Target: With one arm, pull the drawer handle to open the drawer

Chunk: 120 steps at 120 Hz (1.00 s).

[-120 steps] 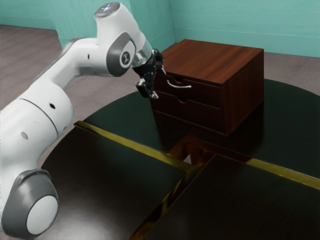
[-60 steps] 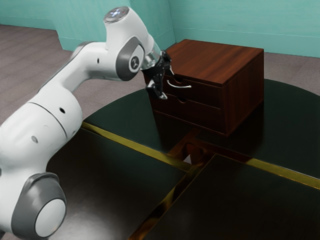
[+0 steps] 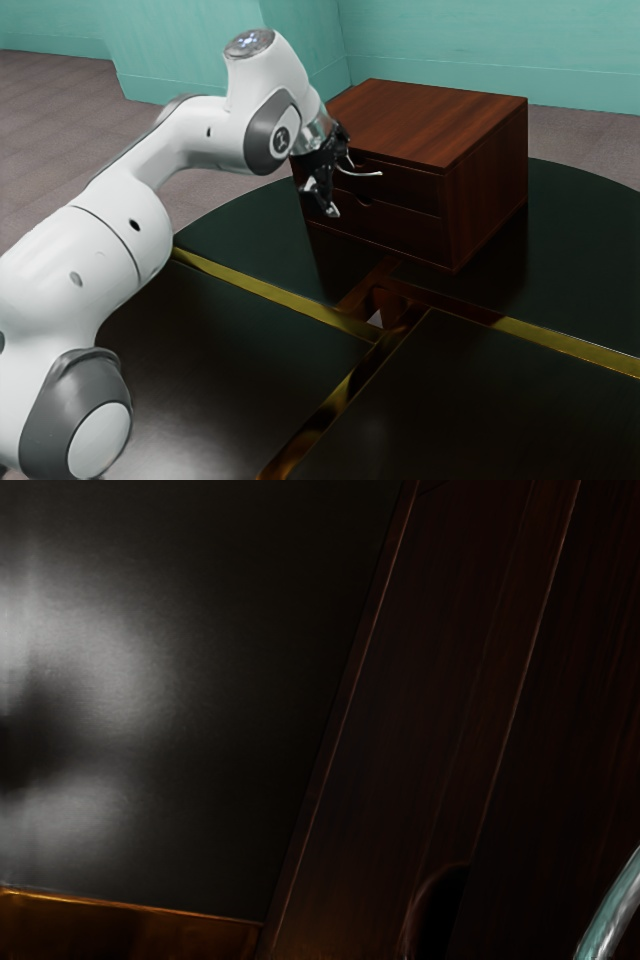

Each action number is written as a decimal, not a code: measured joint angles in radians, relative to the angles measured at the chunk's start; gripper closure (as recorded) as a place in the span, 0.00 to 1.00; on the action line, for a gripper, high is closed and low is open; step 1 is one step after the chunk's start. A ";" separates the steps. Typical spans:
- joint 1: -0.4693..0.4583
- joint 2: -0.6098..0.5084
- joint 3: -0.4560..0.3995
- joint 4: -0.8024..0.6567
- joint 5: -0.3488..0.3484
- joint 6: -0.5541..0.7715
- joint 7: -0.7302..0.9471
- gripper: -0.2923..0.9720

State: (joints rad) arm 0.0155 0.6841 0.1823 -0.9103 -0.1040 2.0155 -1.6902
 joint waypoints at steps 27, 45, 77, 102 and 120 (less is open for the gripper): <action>-0.027 -0.096 0.010 -0.157 0.011 0.061 -0.006 0.27; -0.087 -0.108 0.098 -0.164 0.013 0.056 -0.010 0.45; -0.092 -0.108 0.106 -0.171 0.008 0.057 -0.014 0.55; -0.099 -0.116 0.105 -0.174 0.004 0.054 -0.017 0.75; -0.097 -0.126 0.105 -0.186 0.005 0.043 -0.018 0.81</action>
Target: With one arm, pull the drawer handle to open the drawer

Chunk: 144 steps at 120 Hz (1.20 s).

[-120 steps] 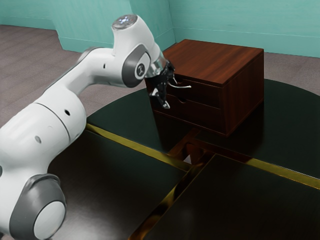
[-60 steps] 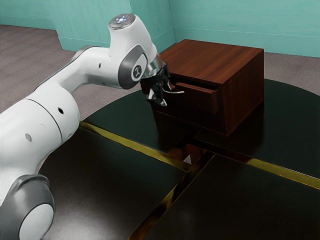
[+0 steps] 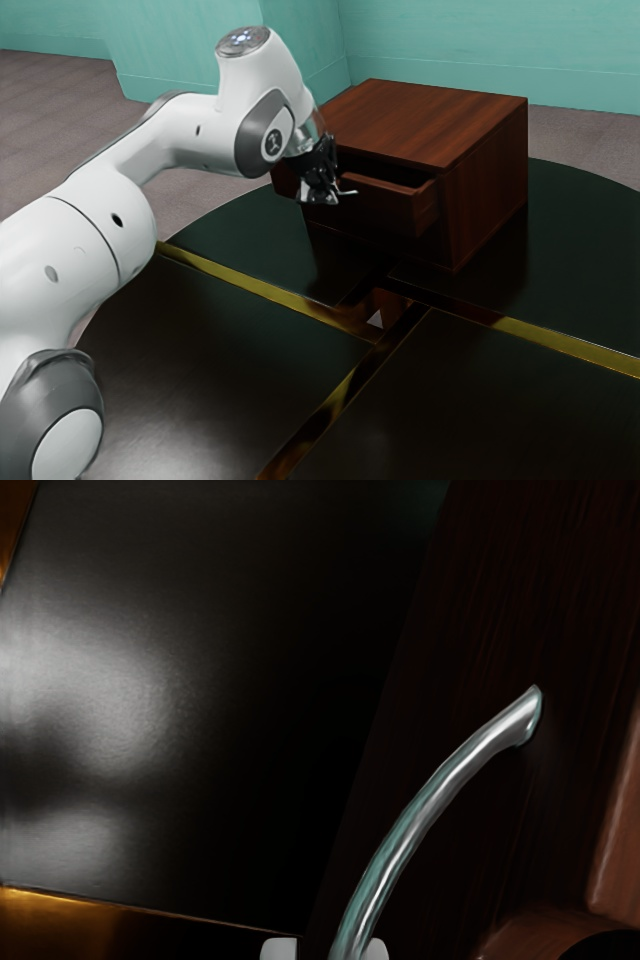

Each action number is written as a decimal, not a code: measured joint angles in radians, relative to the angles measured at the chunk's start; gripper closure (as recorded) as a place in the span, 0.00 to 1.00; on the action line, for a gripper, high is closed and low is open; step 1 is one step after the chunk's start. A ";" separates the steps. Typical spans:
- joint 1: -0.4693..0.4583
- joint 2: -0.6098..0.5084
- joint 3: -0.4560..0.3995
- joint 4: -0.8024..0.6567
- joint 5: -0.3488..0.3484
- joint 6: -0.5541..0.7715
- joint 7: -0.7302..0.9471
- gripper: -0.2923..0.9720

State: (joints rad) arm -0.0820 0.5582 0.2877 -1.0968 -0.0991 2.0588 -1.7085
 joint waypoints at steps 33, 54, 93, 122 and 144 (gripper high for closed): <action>-0.033 -0.154 0.007 -0.235 0.000 0.035 -0.001 0.84; -0.066 -0.222 0.050 -0.326 0.006 0.081 -0.001 0.85; -0.109 -0.305 0.087 -0.456 0.007 0.146 0.000 0.85; -0.120 -0.402 0.092 -0.584 0.008 0.204 0.001 0.85; -0.122 -0.460 0.094 -0.660 0.009 0.238 0.001 0.85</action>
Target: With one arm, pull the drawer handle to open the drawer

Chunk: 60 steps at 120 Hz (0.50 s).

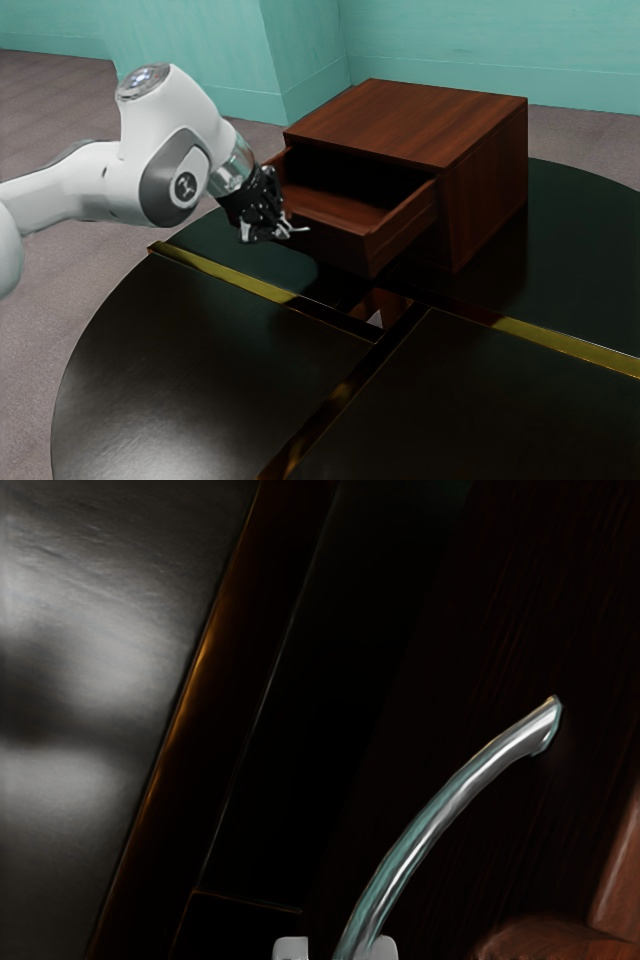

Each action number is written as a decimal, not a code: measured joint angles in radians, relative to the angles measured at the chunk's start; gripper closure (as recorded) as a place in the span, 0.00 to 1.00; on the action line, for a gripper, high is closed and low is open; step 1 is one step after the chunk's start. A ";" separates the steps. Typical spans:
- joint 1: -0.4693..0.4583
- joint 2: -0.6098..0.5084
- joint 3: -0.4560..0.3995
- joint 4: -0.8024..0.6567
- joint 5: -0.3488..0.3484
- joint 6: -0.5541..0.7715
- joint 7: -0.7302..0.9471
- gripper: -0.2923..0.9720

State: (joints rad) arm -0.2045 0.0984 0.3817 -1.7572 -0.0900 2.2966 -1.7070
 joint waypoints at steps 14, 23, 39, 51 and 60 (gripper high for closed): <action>0.001 -0.015 -0.001 -0.015 0.002 0.014 0.001 0.83; -0.001 -0.024 -0.001 -0.018 0.003 0.020 0.002 0.78; -0.010 -0.057 -0.001 -0.038 0.007 0.028 0.002 0.71; -0.015 -0.122 -0.008 -0.079 0.011 0.025 0.002 0.63; 0.025 -0.192 -0.069 -0.083 0.019 -0.034 0.000 0.51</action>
State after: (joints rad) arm -0.1797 -0.0938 0.3126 -1.8406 -0.0705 2.2625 -1.7069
